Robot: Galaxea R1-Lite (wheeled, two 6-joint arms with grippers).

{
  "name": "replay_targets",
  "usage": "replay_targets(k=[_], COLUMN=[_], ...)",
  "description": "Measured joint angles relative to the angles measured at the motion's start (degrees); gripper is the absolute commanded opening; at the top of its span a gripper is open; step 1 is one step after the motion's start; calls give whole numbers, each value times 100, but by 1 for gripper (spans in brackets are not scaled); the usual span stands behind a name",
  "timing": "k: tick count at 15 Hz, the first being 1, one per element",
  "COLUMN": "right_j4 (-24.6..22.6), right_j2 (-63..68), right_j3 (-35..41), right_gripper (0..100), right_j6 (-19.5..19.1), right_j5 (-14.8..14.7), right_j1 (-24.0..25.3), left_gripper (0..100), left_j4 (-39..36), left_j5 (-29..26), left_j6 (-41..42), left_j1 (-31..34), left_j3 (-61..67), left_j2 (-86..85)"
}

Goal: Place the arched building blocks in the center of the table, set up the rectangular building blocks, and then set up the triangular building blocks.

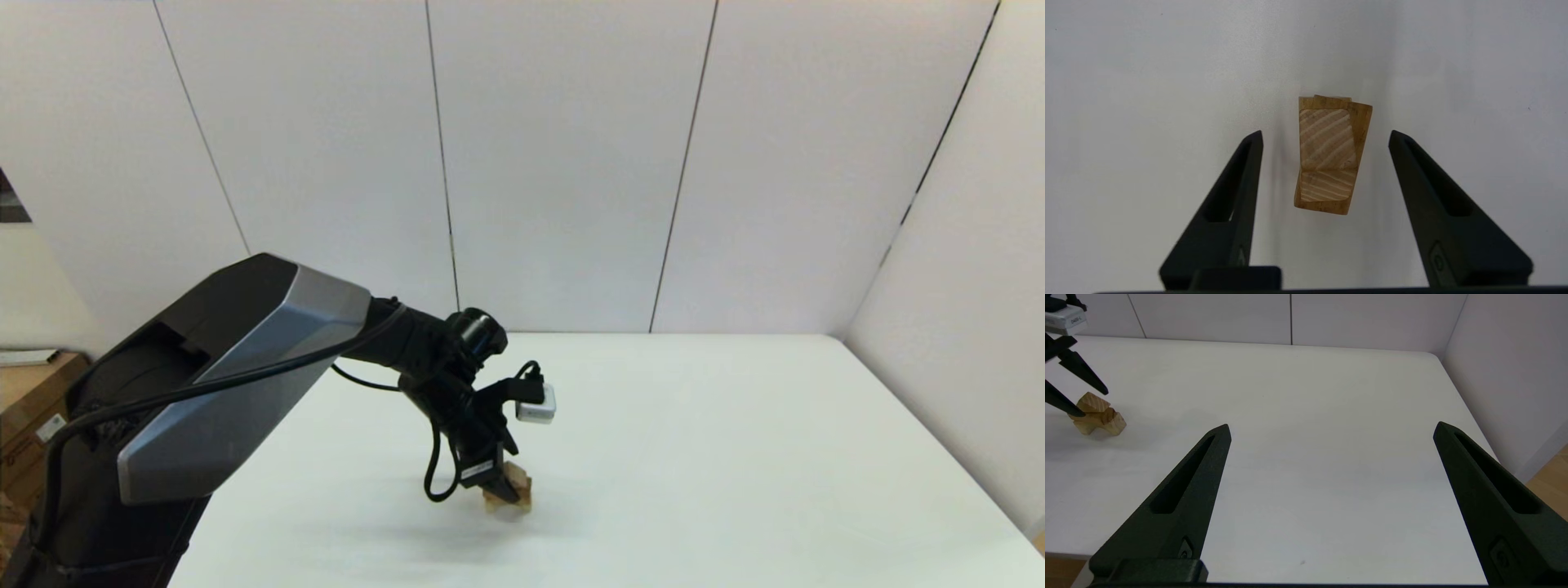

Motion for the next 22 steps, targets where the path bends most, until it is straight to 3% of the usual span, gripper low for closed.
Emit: replay_targets(k=[10,13,17,22], right_j4=[0,0,0,0], right_j2=[0,0,0,0], right_j3=[0,0,0,0], right_gripper=[100,100,100,100], right_j6=[-2,-5,-2,-2], right_j5=[0,1,1,1], right_j1=[0,0,0,0], left_gripper=[100,100,100,100], left_j4=[235,423,1285,1690], left_j5=[-183,-150,325,536], left_j6=[-293,-913,-1842,-2946], left_j1=[234,414,502,649], left_j3=[-223,-221,-99,775], left_j2=[-1353,-2409,-4013,-6595])
